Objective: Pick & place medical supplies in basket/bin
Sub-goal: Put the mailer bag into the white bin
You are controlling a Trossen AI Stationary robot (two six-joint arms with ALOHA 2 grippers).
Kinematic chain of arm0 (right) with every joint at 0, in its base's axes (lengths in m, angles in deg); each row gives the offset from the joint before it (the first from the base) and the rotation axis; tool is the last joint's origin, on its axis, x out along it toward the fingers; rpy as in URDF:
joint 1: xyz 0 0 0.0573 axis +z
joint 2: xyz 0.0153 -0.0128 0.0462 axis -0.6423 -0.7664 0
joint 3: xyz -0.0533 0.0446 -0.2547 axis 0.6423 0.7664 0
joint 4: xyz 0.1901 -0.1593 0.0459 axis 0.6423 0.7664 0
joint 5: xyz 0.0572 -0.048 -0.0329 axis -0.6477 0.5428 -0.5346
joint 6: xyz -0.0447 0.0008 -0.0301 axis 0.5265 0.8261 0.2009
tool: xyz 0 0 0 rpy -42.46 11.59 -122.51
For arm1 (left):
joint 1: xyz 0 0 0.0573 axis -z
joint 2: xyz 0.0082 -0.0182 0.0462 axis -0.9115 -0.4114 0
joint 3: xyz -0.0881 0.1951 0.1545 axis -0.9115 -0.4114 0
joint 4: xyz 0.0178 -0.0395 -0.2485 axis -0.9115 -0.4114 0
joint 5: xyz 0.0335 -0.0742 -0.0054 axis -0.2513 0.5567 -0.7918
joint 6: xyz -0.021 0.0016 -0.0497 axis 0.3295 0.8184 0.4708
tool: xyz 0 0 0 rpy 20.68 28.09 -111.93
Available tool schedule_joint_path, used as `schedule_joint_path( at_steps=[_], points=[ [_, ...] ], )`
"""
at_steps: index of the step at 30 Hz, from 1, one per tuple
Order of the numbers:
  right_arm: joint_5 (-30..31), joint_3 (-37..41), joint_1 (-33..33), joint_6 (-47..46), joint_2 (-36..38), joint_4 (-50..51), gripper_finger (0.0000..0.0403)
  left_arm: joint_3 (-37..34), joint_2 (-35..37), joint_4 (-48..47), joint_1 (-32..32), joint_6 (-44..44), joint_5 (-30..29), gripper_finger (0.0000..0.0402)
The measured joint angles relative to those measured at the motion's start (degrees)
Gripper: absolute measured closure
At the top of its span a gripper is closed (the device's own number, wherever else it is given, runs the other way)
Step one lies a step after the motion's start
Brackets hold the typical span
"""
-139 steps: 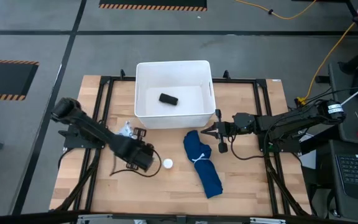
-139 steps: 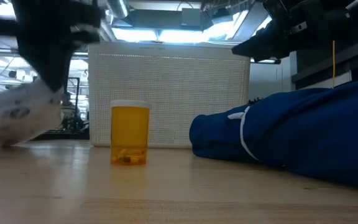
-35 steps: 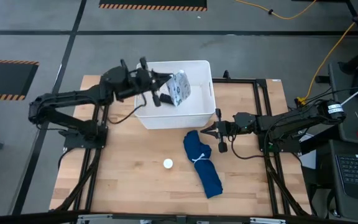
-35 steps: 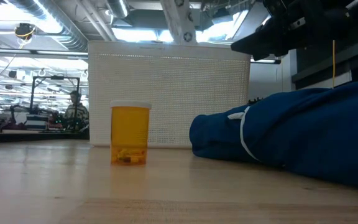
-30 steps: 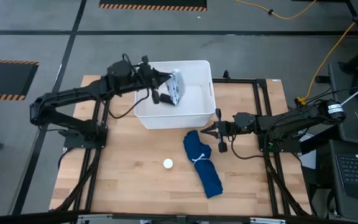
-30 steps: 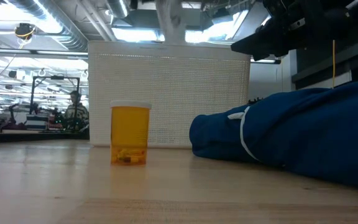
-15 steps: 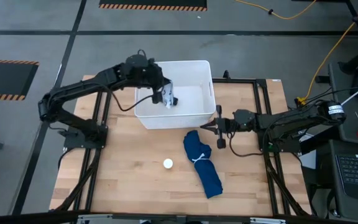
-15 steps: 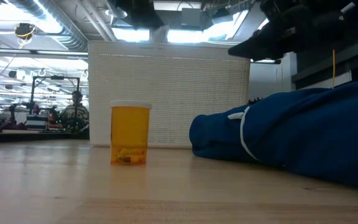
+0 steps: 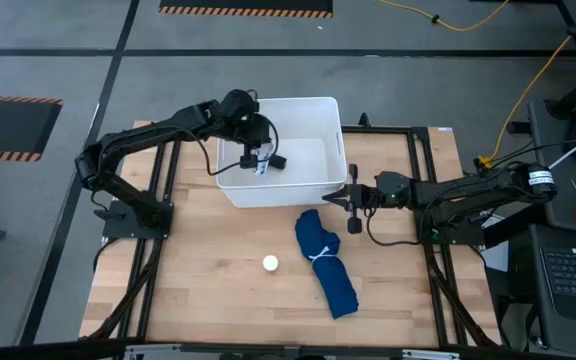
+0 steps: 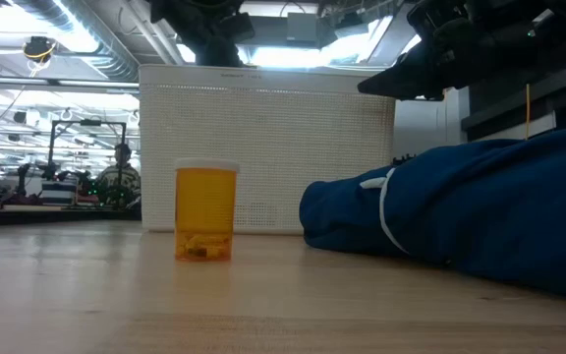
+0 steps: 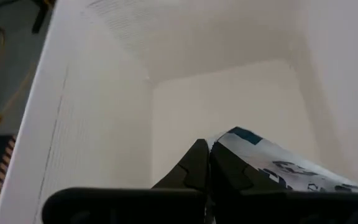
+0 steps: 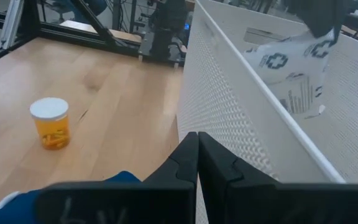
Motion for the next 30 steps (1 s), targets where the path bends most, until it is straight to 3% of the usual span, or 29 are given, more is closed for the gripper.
schedule_joint_path(
  at_steps=[12, 18, 30],
  points=[
    [0.02, 0.00, 0.00, -0.64, 0.00, 1.57, 0.0391, -0.04, -6.75, 0.00, 0.05, -10.77, -0.15, 0.0400],
    [0.01, 0.00, 0.00, -1.61, 0.00, 1.80, 0.0391, -0.07, -10.46, -0.18, 0.07, -15.47, -6.00, 0.0399],
    [0.00, 0.00, 0.00, -1.59, 0.00, 2.71, 0.0391, -0.07, -13.51, -0.44, 0.66, -18.14, -7.77, 0.0391]
  ],
)
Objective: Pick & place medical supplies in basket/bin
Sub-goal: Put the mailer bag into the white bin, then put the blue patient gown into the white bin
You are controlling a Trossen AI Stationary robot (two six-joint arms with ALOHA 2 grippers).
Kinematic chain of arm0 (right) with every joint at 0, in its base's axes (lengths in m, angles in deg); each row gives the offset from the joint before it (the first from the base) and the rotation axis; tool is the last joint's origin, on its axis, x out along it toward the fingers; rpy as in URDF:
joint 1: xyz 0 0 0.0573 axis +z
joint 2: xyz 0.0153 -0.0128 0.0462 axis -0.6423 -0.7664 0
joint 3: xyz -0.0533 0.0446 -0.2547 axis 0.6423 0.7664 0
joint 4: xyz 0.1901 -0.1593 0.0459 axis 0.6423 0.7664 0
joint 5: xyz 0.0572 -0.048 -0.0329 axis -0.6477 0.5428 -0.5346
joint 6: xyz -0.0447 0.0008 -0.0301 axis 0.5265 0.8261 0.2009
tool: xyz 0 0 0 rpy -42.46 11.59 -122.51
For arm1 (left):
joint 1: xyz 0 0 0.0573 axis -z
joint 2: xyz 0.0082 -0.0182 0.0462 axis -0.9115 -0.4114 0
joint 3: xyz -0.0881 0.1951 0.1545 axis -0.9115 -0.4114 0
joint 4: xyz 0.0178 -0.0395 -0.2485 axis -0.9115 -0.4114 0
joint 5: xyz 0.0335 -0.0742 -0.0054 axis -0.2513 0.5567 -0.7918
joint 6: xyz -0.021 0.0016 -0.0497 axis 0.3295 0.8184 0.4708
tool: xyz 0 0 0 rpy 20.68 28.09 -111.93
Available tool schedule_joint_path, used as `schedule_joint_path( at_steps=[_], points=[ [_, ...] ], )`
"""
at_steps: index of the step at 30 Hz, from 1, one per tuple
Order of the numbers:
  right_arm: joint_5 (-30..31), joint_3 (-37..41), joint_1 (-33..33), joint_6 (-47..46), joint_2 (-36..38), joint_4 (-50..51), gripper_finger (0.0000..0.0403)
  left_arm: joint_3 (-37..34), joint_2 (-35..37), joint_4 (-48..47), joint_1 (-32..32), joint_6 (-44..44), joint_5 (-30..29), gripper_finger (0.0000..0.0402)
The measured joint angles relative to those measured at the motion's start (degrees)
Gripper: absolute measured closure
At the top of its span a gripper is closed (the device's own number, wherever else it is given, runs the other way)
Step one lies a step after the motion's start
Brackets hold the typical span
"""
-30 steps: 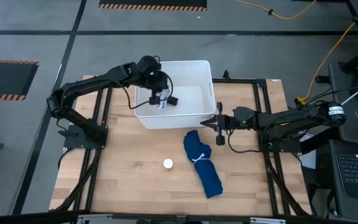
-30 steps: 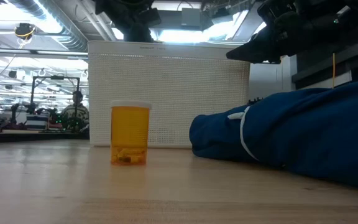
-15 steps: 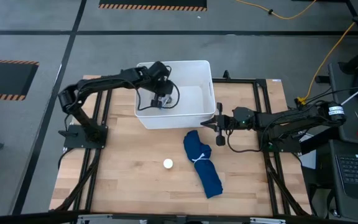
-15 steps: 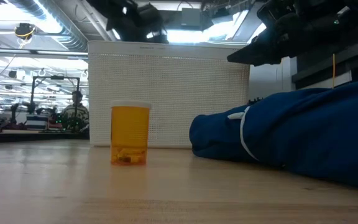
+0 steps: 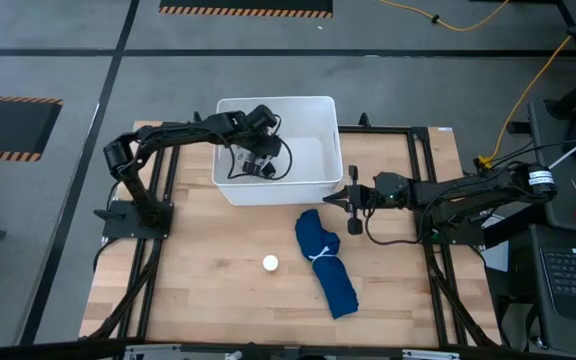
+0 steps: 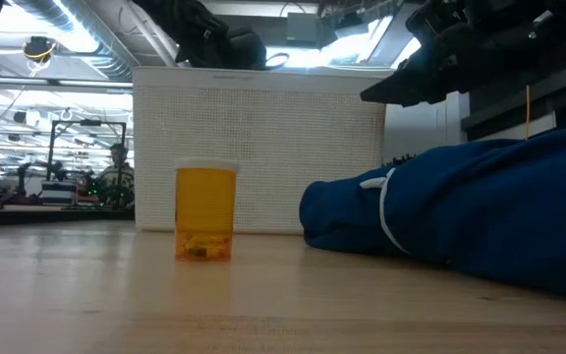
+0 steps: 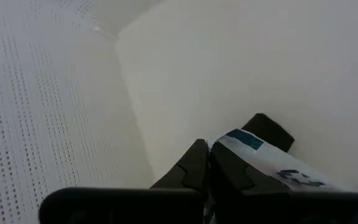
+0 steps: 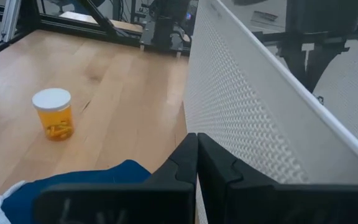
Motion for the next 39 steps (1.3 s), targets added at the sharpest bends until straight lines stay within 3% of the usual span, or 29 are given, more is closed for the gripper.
schedule_joint_path(
  at_steps=[15, 19, 27, 39],
  points=[
    [0.00, 0.00, 0.02, -0.19, 0.00, 0.49, 0.0391, 0.00, 0.33, 0.17, 0.57, -0.30, -0.01, 0.0295],
    [0.00, 0.00, 0.02, -0.20, 0.00, 1.57, 0.0391, 0.00, 0.33, 1.05, 1.18, 0.85, -4.13, 0.0275],
    [0.02, 0.00, 0.02, -0.23, 0.00, 2.05, 0.0391, 0.88, 0.39, 0.96, 3.22, -0.33, -12.86, 0.0270],
    [0.00, 0.00, 0.02, -0.24, 0.00, 2.43, 0.0391, 3.85, 9.01, 0.35, 8.45, -0.38, -13.21, 0.0283]
  ],
)
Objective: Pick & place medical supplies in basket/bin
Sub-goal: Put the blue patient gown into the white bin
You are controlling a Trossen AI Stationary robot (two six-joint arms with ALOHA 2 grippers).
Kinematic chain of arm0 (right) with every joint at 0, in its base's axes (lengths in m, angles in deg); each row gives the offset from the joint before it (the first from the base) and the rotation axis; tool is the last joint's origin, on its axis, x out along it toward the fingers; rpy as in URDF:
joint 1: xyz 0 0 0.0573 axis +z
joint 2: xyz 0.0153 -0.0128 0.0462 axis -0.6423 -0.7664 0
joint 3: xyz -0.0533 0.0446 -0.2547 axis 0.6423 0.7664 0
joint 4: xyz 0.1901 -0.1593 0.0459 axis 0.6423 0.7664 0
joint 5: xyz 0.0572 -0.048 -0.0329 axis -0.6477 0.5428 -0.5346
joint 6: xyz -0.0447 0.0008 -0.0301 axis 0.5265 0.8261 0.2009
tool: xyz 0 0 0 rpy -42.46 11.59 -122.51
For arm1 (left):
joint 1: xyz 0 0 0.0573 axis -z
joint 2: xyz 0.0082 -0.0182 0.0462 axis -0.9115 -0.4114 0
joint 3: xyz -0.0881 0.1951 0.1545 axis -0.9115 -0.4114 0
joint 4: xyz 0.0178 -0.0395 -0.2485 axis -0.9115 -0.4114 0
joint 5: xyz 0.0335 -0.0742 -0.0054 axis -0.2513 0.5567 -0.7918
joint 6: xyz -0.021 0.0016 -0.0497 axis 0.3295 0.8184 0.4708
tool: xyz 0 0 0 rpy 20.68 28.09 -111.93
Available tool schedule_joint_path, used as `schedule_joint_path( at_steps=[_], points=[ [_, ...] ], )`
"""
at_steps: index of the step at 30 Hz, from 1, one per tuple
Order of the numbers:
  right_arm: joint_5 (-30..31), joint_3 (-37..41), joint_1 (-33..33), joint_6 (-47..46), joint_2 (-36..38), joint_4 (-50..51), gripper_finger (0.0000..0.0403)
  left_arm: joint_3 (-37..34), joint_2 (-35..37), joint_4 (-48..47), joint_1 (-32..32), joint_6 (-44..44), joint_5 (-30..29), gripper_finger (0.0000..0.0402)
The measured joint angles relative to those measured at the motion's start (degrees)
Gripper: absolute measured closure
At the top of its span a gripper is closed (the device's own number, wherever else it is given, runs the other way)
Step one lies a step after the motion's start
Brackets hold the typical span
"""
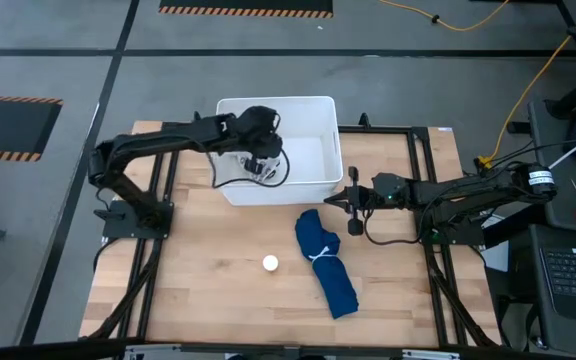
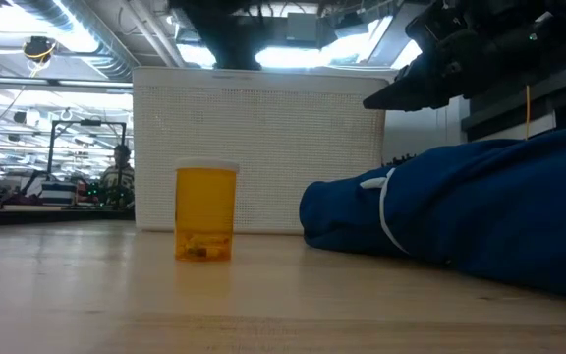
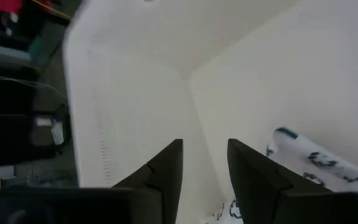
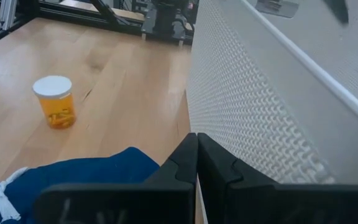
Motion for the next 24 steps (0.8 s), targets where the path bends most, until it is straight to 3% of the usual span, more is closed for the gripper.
schedule_joint_path(
  at_steps=[6, 14, 24],
  points=[
    [0.00, 0.00, 0.00, -0.27, 0.00, 0.35, 0.0391, 0.03, 6.15, -2.30, 3.25, 5.72, -2.29, 0.0303],
    [0.00, 0.00, 0.15, -3.15, 0.00, 1.59, 0.0391, -4.71, 14.09, -12.34, 6.18, 21.45, -2.62, 0.0394],
    [0.00, 0.00, 0.21, -2.83, 0.00, 1.84, 0.0391, -11.94, 25.74, -11.95, 13.41, 28.96, -2.44, 0.0399]
  ],
)
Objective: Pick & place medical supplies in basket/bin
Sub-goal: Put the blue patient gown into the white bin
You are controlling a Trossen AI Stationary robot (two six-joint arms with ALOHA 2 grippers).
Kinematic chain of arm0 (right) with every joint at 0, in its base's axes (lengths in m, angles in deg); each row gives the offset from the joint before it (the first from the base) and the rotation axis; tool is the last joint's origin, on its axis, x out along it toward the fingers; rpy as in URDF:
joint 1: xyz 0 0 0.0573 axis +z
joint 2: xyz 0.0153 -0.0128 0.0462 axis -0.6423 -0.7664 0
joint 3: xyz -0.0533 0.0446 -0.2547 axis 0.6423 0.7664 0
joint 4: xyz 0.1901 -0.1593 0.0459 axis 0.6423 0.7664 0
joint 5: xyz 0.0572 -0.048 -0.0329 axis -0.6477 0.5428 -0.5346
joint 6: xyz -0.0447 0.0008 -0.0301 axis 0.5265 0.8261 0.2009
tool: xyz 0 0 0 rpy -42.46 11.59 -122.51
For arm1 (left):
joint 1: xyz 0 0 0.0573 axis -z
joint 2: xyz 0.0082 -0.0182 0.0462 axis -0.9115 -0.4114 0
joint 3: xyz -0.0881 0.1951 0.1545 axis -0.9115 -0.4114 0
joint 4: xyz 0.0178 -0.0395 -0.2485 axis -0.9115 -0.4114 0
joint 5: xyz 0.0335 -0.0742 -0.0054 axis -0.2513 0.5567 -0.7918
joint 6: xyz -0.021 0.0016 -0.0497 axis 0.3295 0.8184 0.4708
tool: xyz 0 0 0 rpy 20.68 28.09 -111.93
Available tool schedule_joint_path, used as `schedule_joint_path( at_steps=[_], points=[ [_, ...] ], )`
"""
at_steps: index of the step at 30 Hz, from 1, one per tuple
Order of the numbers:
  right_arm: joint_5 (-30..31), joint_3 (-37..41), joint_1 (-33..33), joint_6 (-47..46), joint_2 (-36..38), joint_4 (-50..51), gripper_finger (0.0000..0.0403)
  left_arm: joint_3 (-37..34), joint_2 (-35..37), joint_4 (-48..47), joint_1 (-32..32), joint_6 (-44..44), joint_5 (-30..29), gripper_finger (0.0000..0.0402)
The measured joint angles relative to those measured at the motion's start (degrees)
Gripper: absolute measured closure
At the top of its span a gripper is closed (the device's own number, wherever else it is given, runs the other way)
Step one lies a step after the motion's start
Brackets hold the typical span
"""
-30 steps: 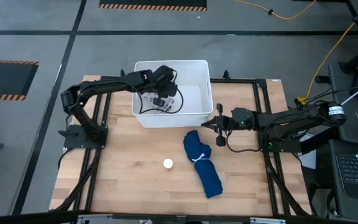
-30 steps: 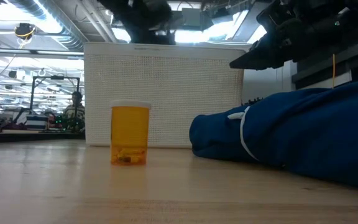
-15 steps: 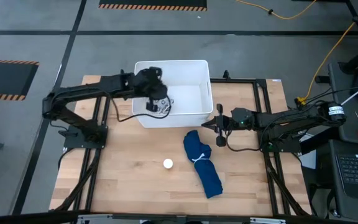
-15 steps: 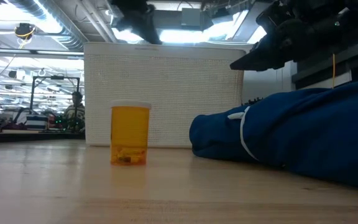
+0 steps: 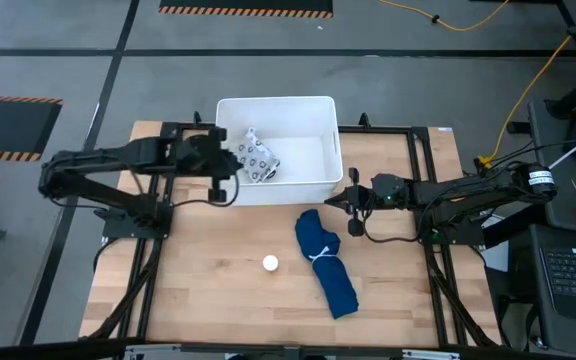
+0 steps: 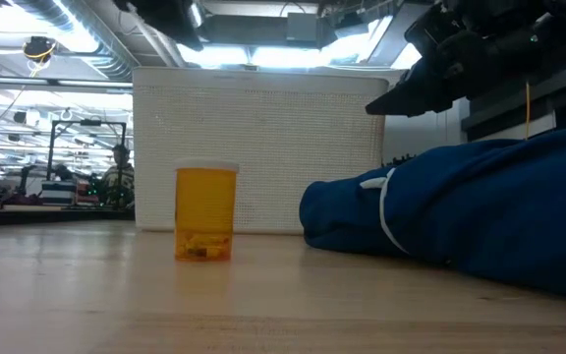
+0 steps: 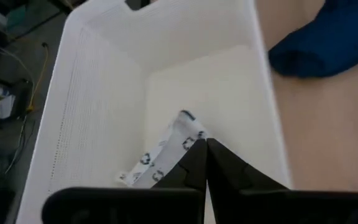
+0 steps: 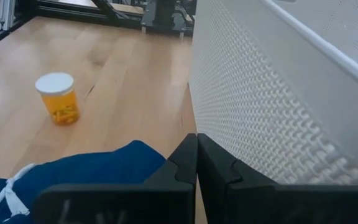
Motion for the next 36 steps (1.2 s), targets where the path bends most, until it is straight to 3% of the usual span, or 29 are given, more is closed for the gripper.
schedule_joint_path(
  at_steps=[6, 11, 20, 24, 29, 36],
  points=[
    [5.63, 0.00, 2.70, 1.55, 0.00, -0.02, 0.0398, -6.27, 6.37, 1.20, 3.84, 5.50, -0.29, 0.0400],
    [6.96, -1.97, 6.07, 0.26, -0.02, 0.97, 0.0398, -14.09, 12.26, 8.34, 8.00, 8.82, -0.04, 0.0400],
    [10.75, -8.57, 12.84, -10.38, -0.02, 15.66, 0.0400, -30.14, 25.40, 20.97, 18.15, 13.87, 0.89, 0.0400],
    [11.55, -10.83, 16.99, -16.64, -0.02, 20.62, 0.0401, -33.65, 28.64, 22.79, 21.78, 15.28, 0.85, 0.0400],
    [18.41, -15.58, 23.31, -26.95, -1.00, 31.83, 0.0401, -35.93, 30.97, 23.73, 25.14, 14.20, -0.83, 0.0399],
    [21.95, -25.90, 31.76, -37.54, -9.06, 42.27, 0.0401, -37.76, 32.30, 24.46, 26.82, 16.90, -1.36, 0.0398]
  ],
)
